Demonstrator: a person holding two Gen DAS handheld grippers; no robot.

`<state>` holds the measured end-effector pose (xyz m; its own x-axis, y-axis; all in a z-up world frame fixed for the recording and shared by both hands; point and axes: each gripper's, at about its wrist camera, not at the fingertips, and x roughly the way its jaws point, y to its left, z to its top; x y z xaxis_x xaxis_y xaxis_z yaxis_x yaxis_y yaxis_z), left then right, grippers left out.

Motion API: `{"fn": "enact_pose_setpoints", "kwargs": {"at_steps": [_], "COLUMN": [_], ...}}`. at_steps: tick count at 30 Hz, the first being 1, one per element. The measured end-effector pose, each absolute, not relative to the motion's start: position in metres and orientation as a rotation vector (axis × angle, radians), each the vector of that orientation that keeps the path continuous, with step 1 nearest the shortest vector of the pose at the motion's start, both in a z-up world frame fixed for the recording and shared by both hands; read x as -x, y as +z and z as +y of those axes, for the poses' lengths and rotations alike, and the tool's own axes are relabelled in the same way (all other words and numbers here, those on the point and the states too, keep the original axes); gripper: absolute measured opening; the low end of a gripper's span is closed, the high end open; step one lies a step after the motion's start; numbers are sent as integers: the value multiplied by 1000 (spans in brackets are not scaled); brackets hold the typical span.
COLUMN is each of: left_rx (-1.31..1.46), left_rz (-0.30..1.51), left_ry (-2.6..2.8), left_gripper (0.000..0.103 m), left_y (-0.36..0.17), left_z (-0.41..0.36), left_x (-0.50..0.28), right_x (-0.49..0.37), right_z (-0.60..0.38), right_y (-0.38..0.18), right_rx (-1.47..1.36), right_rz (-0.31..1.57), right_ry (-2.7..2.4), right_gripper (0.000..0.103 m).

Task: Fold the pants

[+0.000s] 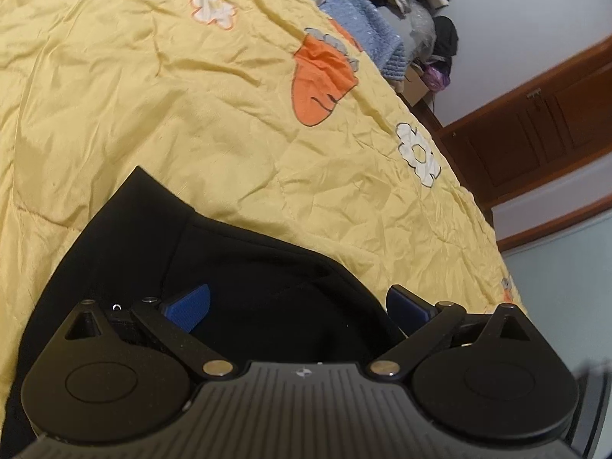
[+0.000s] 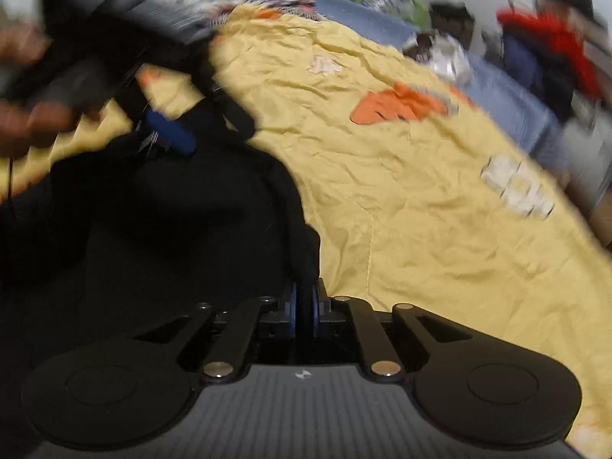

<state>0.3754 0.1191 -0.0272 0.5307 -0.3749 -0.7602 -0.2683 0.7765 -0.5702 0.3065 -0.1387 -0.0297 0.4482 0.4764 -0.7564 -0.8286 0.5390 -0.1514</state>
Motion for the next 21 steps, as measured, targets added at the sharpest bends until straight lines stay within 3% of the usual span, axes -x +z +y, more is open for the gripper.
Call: {"fn": "enact_pose_setpoints", "kwargs": {"at_steps": [5,11,12,14,16,19,21], "left_rx": [816,832,825,825,825,780,749], "left_rz": [1057,1056,1060,1068,1066,1016,973], "left_ry": [-40,-39,-49,-70,-57,-68,-67], "left_gripper": [100,96,91,69,30,7,6], "left_y": [-35,-34,-34,-34,-32,-25,-18], "left_z": [130,130,129,128,128,125,124], "left_x": [-381,-380,-379,-377,-371,-354,-338], "right_x": [-231,-173,-167,-157,-152,-151,-149], "right_z": [-112,-107,-107,-107,-111,-112,-110], "right_y": [-31,-35,-36,-34,-29,-30,-33], "right_rx": [856,993,999,1003,974,953,948], "right_rz": [488,345,328,304,312,319,321], "right_ry": [799,760,754,745,742,728,718], "right_gripper": [7,6,6,6,6,6,6]}}
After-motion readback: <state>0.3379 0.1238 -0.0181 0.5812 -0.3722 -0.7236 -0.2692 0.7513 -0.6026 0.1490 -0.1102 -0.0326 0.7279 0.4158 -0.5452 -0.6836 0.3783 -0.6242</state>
